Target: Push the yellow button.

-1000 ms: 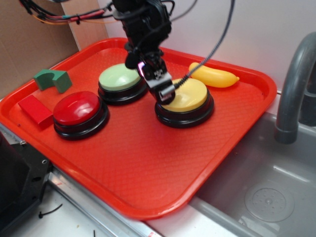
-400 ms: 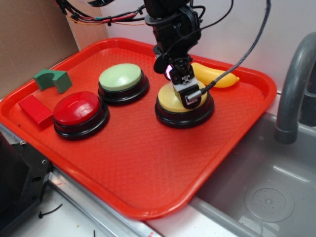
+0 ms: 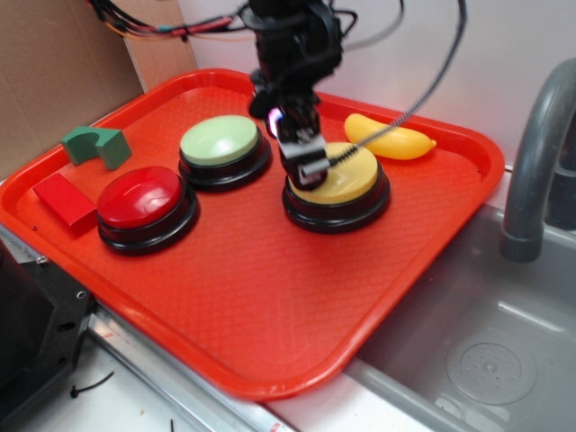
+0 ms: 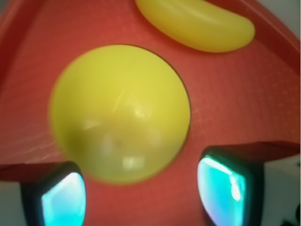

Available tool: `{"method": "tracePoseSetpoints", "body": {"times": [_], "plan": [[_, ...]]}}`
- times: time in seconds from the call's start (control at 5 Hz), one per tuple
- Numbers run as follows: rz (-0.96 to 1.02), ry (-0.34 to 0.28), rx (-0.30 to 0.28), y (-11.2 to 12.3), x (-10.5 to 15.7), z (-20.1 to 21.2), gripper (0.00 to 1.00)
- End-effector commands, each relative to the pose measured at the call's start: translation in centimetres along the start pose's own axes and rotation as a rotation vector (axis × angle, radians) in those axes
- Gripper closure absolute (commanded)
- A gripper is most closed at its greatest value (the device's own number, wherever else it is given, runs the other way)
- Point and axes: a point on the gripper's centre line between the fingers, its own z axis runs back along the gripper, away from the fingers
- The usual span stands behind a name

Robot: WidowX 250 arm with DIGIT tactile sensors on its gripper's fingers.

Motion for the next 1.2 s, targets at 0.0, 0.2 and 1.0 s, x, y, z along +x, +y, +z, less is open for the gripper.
{"method": "tracePoseSetpoints", "body": {"times": [0.0,0.2,1.0], "plan": [[0.076,-0.107,0.031,0.1,-0.6,5.3,0.00],[0.079,-0.095,0.011,0.1,-1.1,6.2,0.00],[0.143,-0.081,0.040,0.1,-3.1,9.1,0.00]]}}
